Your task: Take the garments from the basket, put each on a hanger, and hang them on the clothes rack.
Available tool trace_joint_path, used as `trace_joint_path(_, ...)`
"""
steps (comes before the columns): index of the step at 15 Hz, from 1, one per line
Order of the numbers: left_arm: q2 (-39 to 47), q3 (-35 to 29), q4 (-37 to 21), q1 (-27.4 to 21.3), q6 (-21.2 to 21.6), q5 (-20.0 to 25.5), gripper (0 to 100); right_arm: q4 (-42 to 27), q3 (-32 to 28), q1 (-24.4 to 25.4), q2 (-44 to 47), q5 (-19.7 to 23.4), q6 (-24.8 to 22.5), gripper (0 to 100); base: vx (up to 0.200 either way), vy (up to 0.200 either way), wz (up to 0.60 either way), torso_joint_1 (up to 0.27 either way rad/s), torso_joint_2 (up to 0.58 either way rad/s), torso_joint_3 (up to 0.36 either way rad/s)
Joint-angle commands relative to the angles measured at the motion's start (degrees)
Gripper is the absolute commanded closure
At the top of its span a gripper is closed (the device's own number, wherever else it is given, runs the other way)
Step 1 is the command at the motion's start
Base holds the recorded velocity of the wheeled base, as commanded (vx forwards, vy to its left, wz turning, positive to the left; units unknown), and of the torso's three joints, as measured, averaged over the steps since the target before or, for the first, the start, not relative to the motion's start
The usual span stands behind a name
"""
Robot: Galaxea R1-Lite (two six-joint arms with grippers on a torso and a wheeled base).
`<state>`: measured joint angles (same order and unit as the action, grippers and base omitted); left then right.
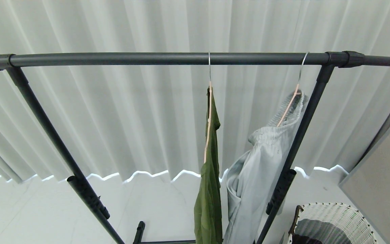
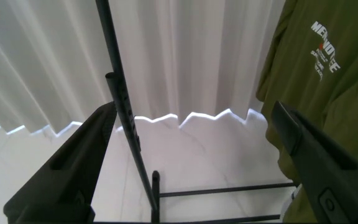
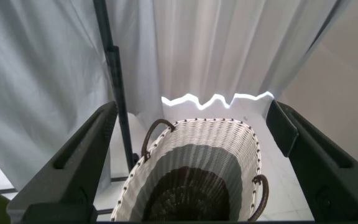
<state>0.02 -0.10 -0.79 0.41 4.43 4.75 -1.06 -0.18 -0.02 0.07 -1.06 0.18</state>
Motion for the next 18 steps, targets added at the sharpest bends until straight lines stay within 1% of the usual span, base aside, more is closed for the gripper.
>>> trace_joint_path(1,-0.02,0.01,0.00,0.02,-0.03,-0.01,0,0.01,0.01,0.02,-0.07,0.01,-0.01,0,0.000,0.000,0.00,0.000,0.00,0.000)
trace_joint_path(9,-0.02,0.01,0.00,0.02,-0.03,-0.01,0,0.01,0.01,0.02,-0.07,0.01,-0.01,0,0.000,0.000,0.00,0.000,0.00,0.000)
trace_joint_path(11,-0.02,0.01,0.00,0.02,-0.03,-0.01,0,-0.08,0.01,0.02,0.01,0.01,-0.80,0,0.000,0.000,0.00,0.000,0.00,0.000)
trace_joint_path(18,-0.02,0.01,0.00,0.02,-0.03,-0.01,0,-0.08,0.01,0.02,-0.07,0.01,-0.01,0,0.000,0.000,0.00,0.000,0.00,0.000)
